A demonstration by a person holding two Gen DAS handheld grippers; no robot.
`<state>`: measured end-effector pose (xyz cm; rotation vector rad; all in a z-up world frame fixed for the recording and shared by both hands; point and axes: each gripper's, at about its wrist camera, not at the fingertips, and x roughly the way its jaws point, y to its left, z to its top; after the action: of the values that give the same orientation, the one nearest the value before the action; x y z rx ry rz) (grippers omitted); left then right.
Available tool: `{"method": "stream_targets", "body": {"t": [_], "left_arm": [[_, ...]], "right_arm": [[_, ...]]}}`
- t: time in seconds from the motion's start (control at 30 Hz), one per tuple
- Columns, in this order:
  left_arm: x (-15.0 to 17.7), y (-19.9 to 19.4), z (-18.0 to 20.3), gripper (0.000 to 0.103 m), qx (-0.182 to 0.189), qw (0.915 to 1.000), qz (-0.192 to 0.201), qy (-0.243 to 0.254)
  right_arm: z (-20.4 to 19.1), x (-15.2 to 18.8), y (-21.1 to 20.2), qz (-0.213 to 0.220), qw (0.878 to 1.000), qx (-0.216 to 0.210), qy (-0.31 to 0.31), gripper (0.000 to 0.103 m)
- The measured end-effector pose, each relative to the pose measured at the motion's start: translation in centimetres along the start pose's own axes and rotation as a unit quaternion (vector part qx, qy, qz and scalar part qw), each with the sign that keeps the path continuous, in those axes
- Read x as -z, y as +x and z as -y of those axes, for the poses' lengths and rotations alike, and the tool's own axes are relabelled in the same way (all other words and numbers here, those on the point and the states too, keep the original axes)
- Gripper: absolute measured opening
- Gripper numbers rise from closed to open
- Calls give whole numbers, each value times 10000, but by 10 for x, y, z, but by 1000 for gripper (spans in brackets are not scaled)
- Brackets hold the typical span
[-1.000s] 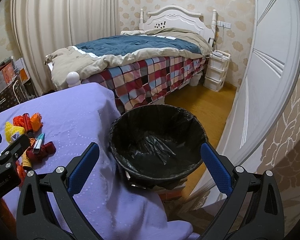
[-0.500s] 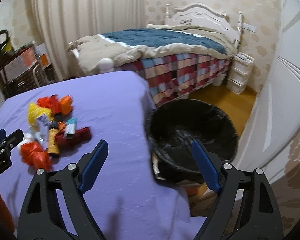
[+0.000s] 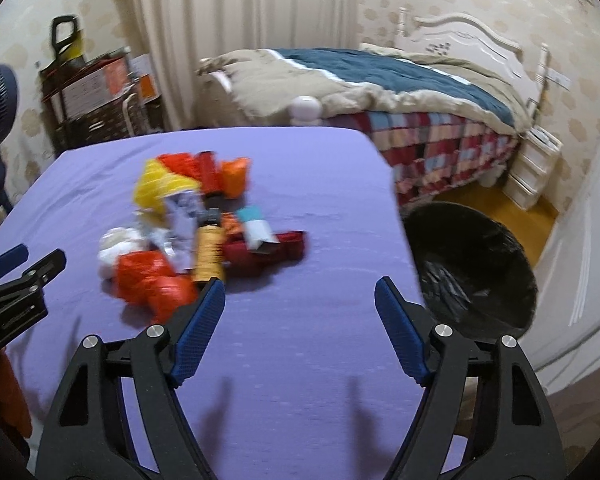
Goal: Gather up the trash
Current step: 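Reach the right tool to the red plastic bag and close on it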
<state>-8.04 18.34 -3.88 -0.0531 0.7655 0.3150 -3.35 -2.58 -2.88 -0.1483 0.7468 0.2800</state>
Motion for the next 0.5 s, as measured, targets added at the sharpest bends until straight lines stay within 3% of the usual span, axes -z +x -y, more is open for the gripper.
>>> {"method": "stream_targets", "body": {"t": [0.33,0.5], "left_arm": [[8,3,-41,72,-382,9991,-7,-167],[11,9,-54,72,-418,9986,-91,-306]], "right_arm": [[-60,-2,11,-157,9965,-512,-644,73],[-78,-1,26,-324,9942,-627,-812,66]]}}
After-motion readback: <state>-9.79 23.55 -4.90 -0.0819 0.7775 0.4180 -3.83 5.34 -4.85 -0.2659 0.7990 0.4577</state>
